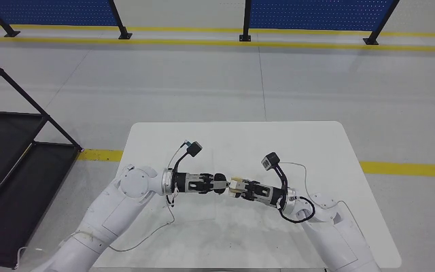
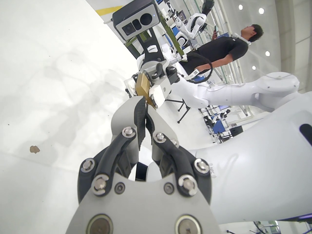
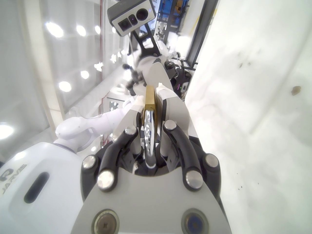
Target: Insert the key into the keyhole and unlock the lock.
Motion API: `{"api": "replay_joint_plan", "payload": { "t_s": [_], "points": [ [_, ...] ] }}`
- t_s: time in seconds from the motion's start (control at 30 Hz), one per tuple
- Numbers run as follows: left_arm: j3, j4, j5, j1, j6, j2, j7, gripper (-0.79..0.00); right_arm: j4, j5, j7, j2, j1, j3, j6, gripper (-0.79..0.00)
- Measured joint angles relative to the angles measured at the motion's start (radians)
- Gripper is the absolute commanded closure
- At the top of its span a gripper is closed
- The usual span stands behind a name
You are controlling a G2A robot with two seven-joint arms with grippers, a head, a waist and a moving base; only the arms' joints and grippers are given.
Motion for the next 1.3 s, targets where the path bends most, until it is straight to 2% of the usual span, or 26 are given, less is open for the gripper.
{"api": "replay_joint_plan", "payload": {
  "t_s": [0.53, 1.3],
  "points": [
    [-0.009, -0.027, 0.139, 0.009, -0.109, 0.001, 0.078, 0.0, 0.0, 0.0, 0.0, 0.0, 0.0, 0.0, 0.0, 0.0],
    [-0.04, -0.095, 0.404, 0.056, -0.203, 0.009, 0.238, 0.0, 0.0, 0.0, 0.0, 0.0, 0.0, 0.0, 0.0, 0.0]
  ]
}}
